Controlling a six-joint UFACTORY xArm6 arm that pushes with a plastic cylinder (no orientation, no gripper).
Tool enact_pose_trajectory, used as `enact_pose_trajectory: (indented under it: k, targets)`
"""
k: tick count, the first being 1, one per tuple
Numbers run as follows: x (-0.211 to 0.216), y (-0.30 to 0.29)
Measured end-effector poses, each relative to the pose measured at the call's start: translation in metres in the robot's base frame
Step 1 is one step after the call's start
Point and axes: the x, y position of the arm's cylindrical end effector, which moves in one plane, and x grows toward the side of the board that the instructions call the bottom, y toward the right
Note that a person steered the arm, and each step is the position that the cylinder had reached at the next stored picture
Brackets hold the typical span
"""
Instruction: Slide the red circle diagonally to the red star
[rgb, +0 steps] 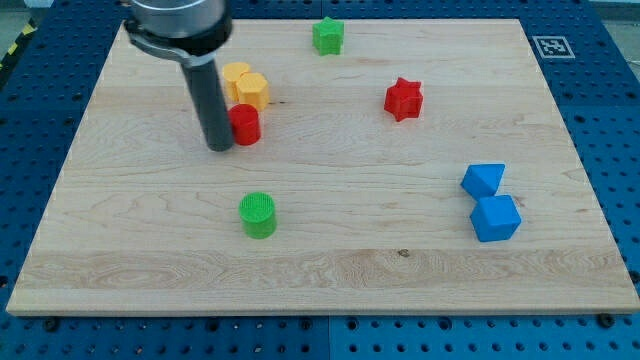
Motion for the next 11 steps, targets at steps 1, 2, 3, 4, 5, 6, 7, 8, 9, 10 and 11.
enact_pose_trajectory:
  k: [1,2,3,4,5,6,7,8,9,10,11]
  targets:
    - [0.000,0.002]
    - [0.012,0.008]
    - [0.008,-0.008]
    - [-0.026,-0.033]
    - [-0.030,-0.004]
    - [-0.028,0.005]
    - [-0.028,0.005]
    - [-0.024,0.008]
    - [-0.024,0.009]
    - [-0.013,0.013]
    - [-0.010,0.014]
